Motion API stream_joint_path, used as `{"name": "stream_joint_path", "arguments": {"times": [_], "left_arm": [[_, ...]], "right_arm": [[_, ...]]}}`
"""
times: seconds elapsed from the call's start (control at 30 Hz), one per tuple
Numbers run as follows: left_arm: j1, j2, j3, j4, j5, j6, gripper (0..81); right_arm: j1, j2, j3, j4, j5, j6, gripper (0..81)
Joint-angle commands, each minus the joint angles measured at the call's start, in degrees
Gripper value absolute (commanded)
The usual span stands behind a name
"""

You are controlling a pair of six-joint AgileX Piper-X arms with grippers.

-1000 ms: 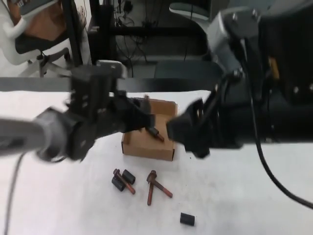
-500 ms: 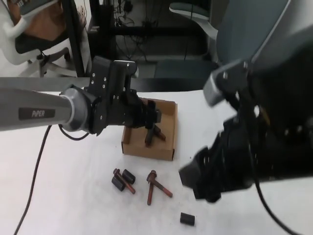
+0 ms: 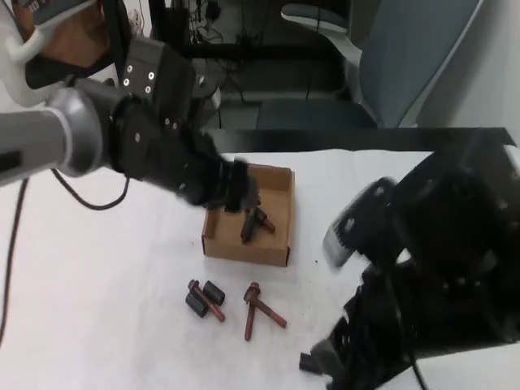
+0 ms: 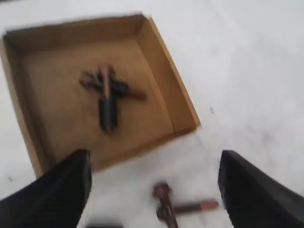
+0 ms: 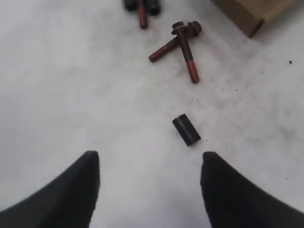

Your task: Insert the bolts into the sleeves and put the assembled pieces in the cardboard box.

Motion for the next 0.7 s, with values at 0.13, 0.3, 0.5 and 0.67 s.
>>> {"name": "stream_joint_path", "arguments": {"times": [0.13, 0.3, 0.5, 0.67], "left_arm": [[0.1, -9.4, 2.4, 9.8, 11.6, 0.9, 70.0], [0.1, -17.0, 2.3, 10.9, 11.6, 0.5, 70.0], [0.2, -23.2, 2.3, 11.7, 11.5, -2.0, 70.0], [0.2, -24.9, 2.3, 14.7, 10.8, -1.0, 70.0]], "right_arm": [[-0.1, 14.1, 0.3, 0.4, 0.2, -19.5, 52.8], [-0.1, 21.9, -0.4, -2.4, 1.3, -23.3, 52.8], [-0.1, 25.9, -3.6, -7.3, 3.9, -28.6, 52.8], [-0.7, 25.9, -6.3, -7.3, 5.2, -30.5, 52.8]]}}
